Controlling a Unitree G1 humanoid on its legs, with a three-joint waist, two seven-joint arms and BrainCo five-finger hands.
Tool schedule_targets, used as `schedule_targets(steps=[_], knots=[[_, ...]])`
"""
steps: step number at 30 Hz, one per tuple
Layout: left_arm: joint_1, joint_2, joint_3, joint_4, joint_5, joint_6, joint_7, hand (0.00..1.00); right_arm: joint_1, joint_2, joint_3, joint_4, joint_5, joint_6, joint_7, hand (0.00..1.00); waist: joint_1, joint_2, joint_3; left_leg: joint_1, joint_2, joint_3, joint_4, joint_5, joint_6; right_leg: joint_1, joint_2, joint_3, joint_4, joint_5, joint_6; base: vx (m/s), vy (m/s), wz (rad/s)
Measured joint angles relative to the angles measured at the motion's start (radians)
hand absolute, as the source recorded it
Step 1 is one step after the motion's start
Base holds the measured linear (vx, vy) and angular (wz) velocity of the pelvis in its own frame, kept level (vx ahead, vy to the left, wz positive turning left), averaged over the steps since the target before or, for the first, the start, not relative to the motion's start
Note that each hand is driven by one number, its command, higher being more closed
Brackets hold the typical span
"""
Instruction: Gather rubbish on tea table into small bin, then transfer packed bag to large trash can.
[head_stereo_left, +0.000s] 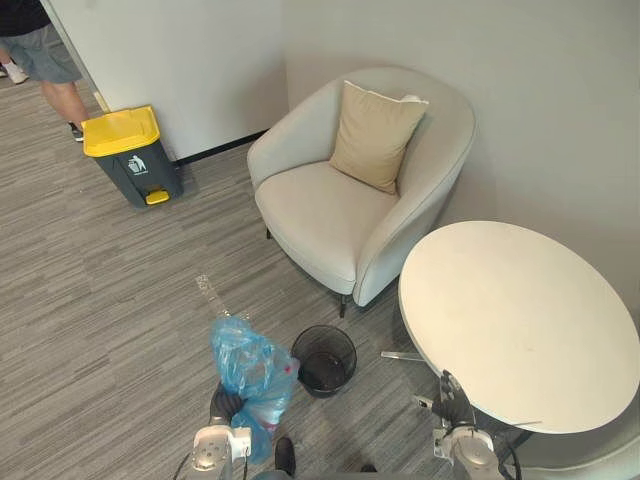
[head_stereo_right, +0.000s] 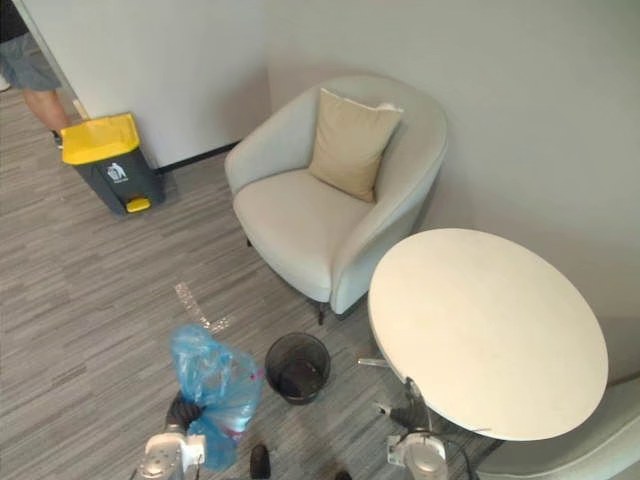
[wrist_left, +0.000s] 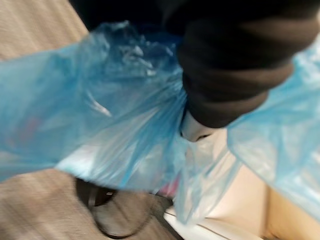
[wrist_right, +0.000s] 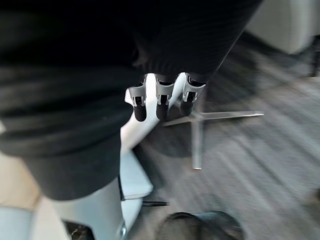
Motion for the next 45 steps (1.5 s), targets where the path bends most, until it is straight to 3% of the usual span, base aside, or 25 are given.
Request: schedule_targets(steps=[18,22,24,25,26,27,29,30,31,32,33,37,39,40,41,43,44,45], knots=[[-0.012,-0.006,-0.003,0.173,-0.001,0.009,0.000,1.00,-0.048,0.024,-0.001,0.091,0.041,0.012,-0.021,0.00,0.000,-0.006,0.032,0.043,-0.033,-0.031,0.000,-0.031,0.002,0.045,-0.026,-0.038,0.024,-0.056,0.012,0.03,-0.003,0.06],[-0.040,-0.025,-0.012,0.138,-0.014,0.009,0.003,1.00,-0.073,0.018,-0.002,0.089,0.062,0.013,-0.035,0.00,0.001,-0.002,0.056,-0.026,-0.057,-0.095,0.008,0.003,0.017,0.022,-0.048,-0.150,0.061,-0.068,0.016,0.01,0.006,0.76],[-0.063,-0.027,-0.050,0.078,-0.017,0.008,0.005,1.00,-0.110,0.014,-0.028,0.088,0.079,0.014,-0.052,0.00,0.001,-0.009,0.072,-0.116,-0.071,-0.053,0.054,0.023,0.044,-0.033,-0.083,-0.233,0.115,-0.078,0.010,-0.07,0.085,1.07],[-0.071,-0.027,-0.054,0.056,-0.021,0.007,0.006,1.00,-0.123,0.019,-0.038,0.088,0.079,0.015,-0.061,0.00,0.002,-0.019,0.081,-0.139,-0.061,0.048,0.111,-0.038,0.095,-0.041,-0.102,-0.259,0.136,-0.090,0.003,-0.01,0.121,0.84],[-0.073,-0.027,-0.057,0.054,-0.022,0.009,0.006,1.00,-0.137,0.016,-0.040,0.082,0.079,0.015,-0.072,0.00,-0.003,-0.025,0.086,-0.159,-0.022,0.201,0.223,-0.126,0.120,-0.040,-0.131,-0.294,0.183,-0.100,0.009,0.10,0.151,0.80],[-0.070,-0.030,-0.059,0.052,-0.022,0.009,0.006,1.00,-0.141,0.003,-0.043,0.080,0.079,0.015,-0.077,0.00,-0.012,-0.022,0.088,-0.160,0.017,0.312,0.297,-0.151,0.126,-0.040,-0.163,-0.326,0.266,-0.109,0.020,0.11,0.121,0.70],[-0.075,-0.028,-0.079,0.041,-0.022,0.007,0.009,1.00,-0.134,-0.008,-0.049,0.075,0.077,0.017,-0.079,0.00,-0.019,-0.014,0.090,-0.148,-0.008,0.304,0.321,-0.148,0.126,-0.070,-0.188,-0.333,0.357,-0.146,0.040,0.05,0.198,0.79],[-0.093,-0.011,-0.095,0.026,-0.021,0.005,0.009,1.00,-0.132,-0.007,-0.050,0.067,0.076,0.019,-0.080,0.00,-0.018,-0.034,0.078,-0.137,-0.049,0.274,0.271,-0.137,0.119,-0.069,-0.208,-0.354,0.285,-0.094,0.025,0.01,0.220,0.86],[-0.097,-0.002,-0.098,0.023,-0.021,0.002,0.009,1.00,-0.127,-0.007,-0.050,0.065,0.076,0.019,-0.080,0.00,-0.019,-0.041,0.073,-0.133,-0.061,0.265,0.253,-0.152,0.119,-0.065,-0.226,-0.372,0.280,-0.098,0.030,0.07,0.235,0.67],[-0.123,0.003,-0.111,0.031,-0.021,-0.005,0.008,1.00,-0.141,-0.001,-0.056,0.066,0.076,0.021,-0.083,0.00,-0.026,-0.040,0.077,-0.157,-0.033,0.340,0.331,-0.255,0.133,-0.058,-0.250,-0.396,0.275,-0.107,0.052,0.08,0.164,0.39],[-0.135,-0.004,-0.119,0.045,-0.016,-0.004,0.006,1.00,-0.157,-0.009,-0.068,0.063,0.076,0.024,-0.084,0.00,-0.027,-0.012,0.093,-0.192,0.018,0.377,0.442,-0.293,0.129,-0.055,-0.251,-0.413,0.304,-0.097,0.068,0.08,0.164,0.27],[-0.134,0.002,-0.148,0.066,-0.010,-0.005,0.005,1.00,-0.150,0.008,-0.064,0.066,0.076,0.039,-0.086,0.00,-0.025,-0.001,0.096,-0.218,-0.043,0.307,0.495,-0.302,0.132,-0.049,-0.292,-0.410,0.304,-0.063,0.097,0.01,0.243,0.26],[-0.130,0.013,-0.167,0.064,-0.007,-0.007,0.005,1.00,-0.148,0.009,-0.063,0.070,0.077,0.043,-0.086,0.00,-0.024,0.003,0.099,-0.224,-0.078,0.260,0.495,-0.328,0.137,-0.068,-0.324,-0.391,0.374,-0.072,0.058,-0.03,0.199,0.33],[-0.128,0.019,-0.166,0.068,0.003,-0.007,0.002,1.00,-0.155,0.011,-0.059,0.086,0.077,0.044,-0.085,0.00,-0.009,0.007,0.109,-0.213,-0.105,0.224,0.481,-0.354,0.170,-0.130,-0.339,-0.305,0.488,-0.112,-0.033,-0.06,0.204,0.34],[-0.125,0.028,-0.168,0.075,0.011,-0.005,0.001,1.00,-0.147,0.015,-0.047,0.099,0.079,0.046,-0.080,0.00,-0.014,0.013,0.119,-0.178,-0.138,0.193,0.426,-0.347,0.164,-0.189,-0.310,-0.153,0.603,-0.154,-0.050,-0.06,0.195,0.43],[-0.116,0.025,-0.153,0.087,0.018,-0.001,0.000,1.00,-0.128,0.025,-0.037,0.131,0.079,0.046,-0.073,0.00,-0.045,0.013,0.130,-0.076,-0.166,0.201,0.285,-0.368,0.136,-0.255,-0.236,-0.051,0.695,-0.192,-0.027,0.06,0.122,0.71],[-0.115,0.029,-0.154,0.080,0.026,-0.004,0.000,1.00,-0.110,0.035,-0.036,0.125,0.079,0.046,-0.073,0.00,-0.061,0.001,0.137,-0.091,-0.139,0.212,0.457,-0.415,0.212,-0.293,-0.222,-0.051,0.750,-0.213,-0.013,0.23,0.038,0.56],[-0.110,0.025,-0.156,0.082,0.028,-0.004,0.001,1.00,-0.091,0.030,-0.037,0.099,0.081,0.044,-0.068,0.00,-0.052,0.034,0.133,-0.046,-0.071,0.166,0.446,-0.483,0.128,-0.337,-0.164,-0.070,0.789,-0.238,-0.005,0.38,0.017,0.27]])
